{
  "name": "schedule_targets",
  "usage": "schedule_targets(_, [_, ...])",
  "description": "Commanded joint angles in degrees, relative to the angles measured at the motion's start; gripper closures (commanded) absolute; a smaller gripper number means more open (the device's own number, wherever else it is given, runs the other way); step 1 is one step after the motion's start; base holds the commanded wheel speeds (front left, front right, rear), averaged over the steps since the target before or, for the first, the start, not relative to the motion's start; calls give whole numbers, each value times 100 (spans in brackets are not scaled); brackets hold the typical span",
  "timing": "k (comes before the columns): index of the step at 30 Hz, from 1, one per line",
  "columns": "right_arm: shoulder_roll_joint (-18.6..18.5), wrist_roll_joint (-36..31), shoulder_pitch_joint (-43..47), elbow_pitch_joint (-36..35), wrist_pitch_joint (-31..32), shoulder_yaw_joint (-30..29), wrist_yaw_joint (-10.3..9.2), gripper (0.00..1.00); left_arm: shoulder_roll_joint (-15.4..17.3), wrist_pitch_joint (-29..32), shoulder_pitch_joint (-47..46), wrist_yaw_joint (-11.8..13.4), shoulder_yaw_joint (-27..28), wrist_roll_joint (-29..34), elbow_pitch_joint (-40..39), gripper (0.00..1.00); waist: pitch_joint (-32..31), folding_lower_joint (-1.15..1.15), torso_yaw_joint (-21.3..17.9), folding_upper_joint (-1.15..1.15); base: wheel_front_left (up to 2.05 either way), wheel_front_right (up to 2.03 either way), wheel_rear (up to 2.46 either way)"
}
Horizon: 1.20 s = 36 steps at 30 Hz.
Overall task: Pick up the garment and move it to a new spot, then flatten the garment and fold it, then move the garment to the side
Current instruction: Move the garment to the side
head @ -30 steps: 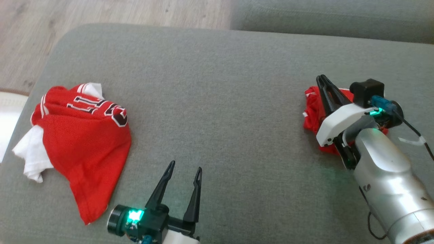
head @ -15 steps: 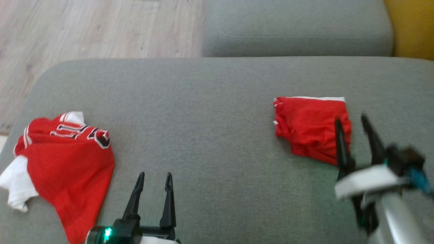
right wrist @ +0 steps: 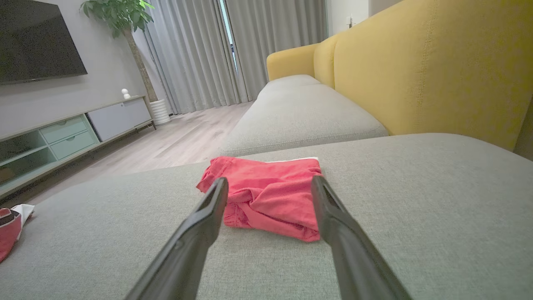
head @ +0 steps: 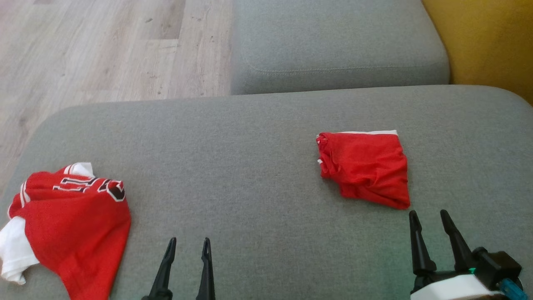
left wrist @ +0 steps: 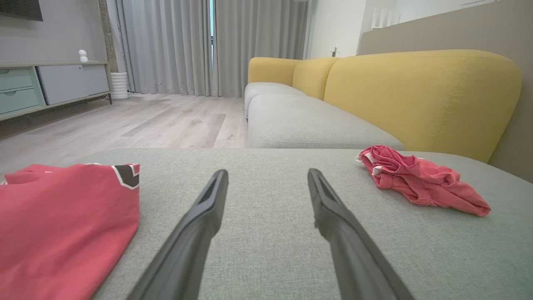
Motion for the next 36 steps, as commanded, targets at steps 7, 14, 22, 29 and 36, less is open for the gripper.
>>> schedule_targets(7, [36, -105, -179, -137, -62, 161, -5, 0, -37, -30, -173, -1, 182, 147, -73, 0, -73, 0, -58, 0, 0, 0, 0])
schedule_targets(14, [52, -117, -181, -102, -62, 235, -5, 0, -37, -30, -136, 71, 192, 257, -64, 0, -100, 0, -140, 0, 0, 0, 0])
schedule_targets(22, [9, -177, -194, -38, -62, 275, -5, 0, -37, -30, -153, 164, 176, 249, -80, 0, -139, 0, -166, 0, 0, 0, 0])
schedule_targets(29, [5, -224, -163, -5, -62, 295, -5, 0, -37, -30, -181, 224, 155, 253, -79, 0, -164, 0, -131, 0, 0, 0, 0])
schedule_targets(36, [-11, -196, -179, 32, -62, 321, -5, 0, -37, -30, -221, 252, 151, 336, -128, 0, -106, 0, -54, 0, 0, 0, 0])
